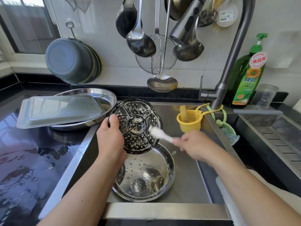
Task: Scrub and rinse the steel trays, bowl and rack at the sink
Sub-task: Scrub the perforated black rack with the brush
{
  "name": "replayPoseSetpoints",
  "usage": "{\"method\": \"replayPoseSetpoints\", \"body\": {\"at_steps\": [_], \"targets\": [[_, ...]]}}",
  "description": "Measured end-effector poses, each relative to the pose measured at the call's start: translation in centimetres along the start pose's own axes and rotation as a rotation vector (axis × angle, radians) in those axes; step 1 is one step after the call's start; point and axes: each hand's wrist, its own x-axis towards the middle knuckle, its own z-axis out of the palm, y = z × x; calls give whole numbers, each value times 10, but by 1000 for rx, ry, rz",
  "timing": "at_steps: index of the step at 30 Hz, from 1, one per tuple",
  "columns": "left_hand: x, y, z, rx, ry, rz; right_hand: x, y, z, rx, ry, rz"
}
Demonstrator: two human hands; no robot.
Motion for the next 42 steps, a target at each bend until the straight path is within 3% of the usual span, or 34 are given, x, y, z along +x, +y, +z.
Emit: {"method": "replayPoseSetpoints", "body": {"at_steps": [2, 7, 12, 15, 19, 23, 26, 30, 34, 38, 42], "targets": [[-1, -1, 1, 7, -12, -9, 7, 3, -7, 74, 169, 11], [1, 2, -4, -10, 30, 9, -4, 3, 3, -57, -121, -7], [-3, 1, 0, -21, 17, -10, -2, -2, -5, 66, 121, -64], [-4, 0, 0, -48, 22, -27, -9, -6, 4, 20, -64, -81], [-3, 1, -1, -109, 31, -85, -5, -8, 0, 60, 33, -52], [-5, 2, -1, -120, 43, -98, -11, -7, 6, 17, -105, -62], [-5, 1, -1, -125, 62, -120, -5, -6, 2, 85, 56, -43], [-6, 1, 0, -74, 48, -58, -8, -7, 9, 20, -65, -59], [-9, 0, 4, -13, -21, -30, 1, -5, 5, 75, 162, -38], [-11, -1, 6, -27, -24, -44, -1, -8, 17, 19, 42, -77], [-13, -4, 9, -17, -63, -84, 7, -6, 0, 67, 226, -48]]}}
